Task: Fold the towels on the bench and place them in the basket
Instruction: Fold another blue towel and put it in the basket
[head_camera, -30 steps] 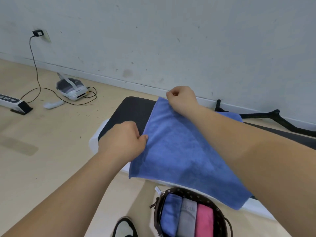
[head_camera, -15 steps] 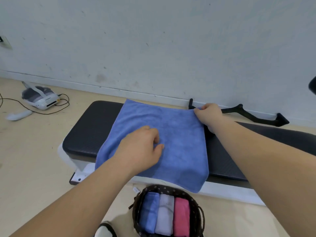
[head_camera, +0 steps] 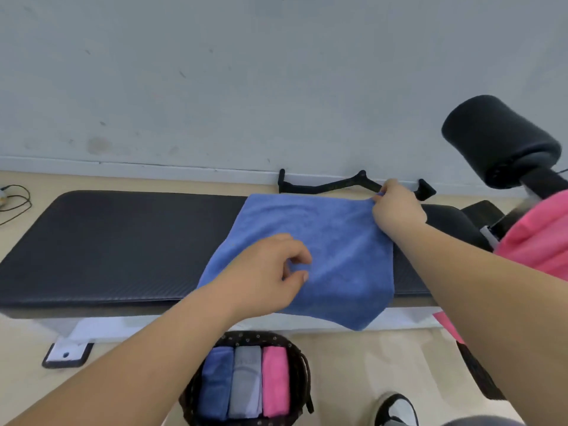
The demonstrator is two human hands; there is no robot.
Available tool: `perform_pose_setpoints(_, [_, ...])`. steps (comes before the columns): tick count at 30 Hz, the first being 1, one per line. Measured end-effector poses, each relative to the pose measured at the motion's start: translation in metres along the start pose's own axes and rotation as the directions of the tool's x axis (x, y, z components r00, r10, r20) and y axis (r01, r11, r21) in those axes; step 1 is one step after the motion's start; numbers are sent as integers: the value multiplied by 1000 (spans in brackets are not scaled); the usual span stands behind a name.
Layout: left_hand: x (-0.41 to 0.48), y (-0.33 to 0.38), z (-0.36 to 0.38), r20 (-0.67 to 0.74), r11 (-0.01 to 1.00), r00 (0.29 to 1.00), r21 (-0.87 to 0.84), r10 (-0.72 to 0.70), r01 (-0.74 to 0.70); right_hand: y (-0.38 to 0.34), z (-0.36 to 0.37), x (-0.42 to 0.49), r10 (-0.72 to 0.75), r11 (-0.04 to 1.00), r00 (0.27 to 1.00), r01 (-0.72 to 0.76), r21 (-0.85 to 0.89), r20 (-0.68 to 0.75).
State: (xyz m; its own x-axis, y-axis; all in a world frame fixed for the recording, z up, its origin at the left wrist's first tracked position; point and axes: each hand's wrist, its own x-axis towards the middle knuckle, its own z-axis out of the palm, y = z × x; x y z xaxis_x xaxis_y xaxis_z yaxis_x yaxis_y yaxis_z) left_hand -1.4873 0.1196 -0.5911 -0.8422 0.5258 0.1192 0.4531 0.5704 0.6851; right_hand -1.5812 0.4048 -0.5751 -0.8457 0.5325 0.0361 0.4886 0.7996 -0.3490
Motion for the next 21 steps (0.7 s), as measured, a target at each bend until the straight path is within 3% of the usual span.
perform_pose_setpoints(2, [4,-6,-7,-125,985,989,142,-75,92,2,-3,1,-49,991,996,40,-126,-71])
perform_pose_setpoints(4, [4,-17,-21,-223,919,951,283,-215,274,-15,1,-4,-199,973,975,184,-142,-95])
perform_pose_setpoints(6, [0,-30,-34,-252,843,905,342,-343,415,-44,12,-15,-350,937,937,350,10,-3])
perform_pose_setpoints(9, [-10,-40,-44,-226,771,842,339,-489,539,-93,34,-33,-486,869,855,451,204,181])
perform_pose_setpoints(12, [-18,-42,-41,-196,764,814,281,-547,581,-129,56,-39,-486,871,803,476,119,345])
perform_pose_setpoints(16, [-22,-38,-33,-145,802,843,259,-518,538,-138,73,-24,-333,925,827,381,-17,453])
perform_pose_setpoints(19, [-21,-40,-35,-142,859,869,144,-474,492,-126,84,-20,-422,897,853,441,6,306])
perform_pose_setpoints(21, [-21,-40,-39,-139,892,882,-20,-451,452,-115,93,-31,-612,790,784,612,36,103])
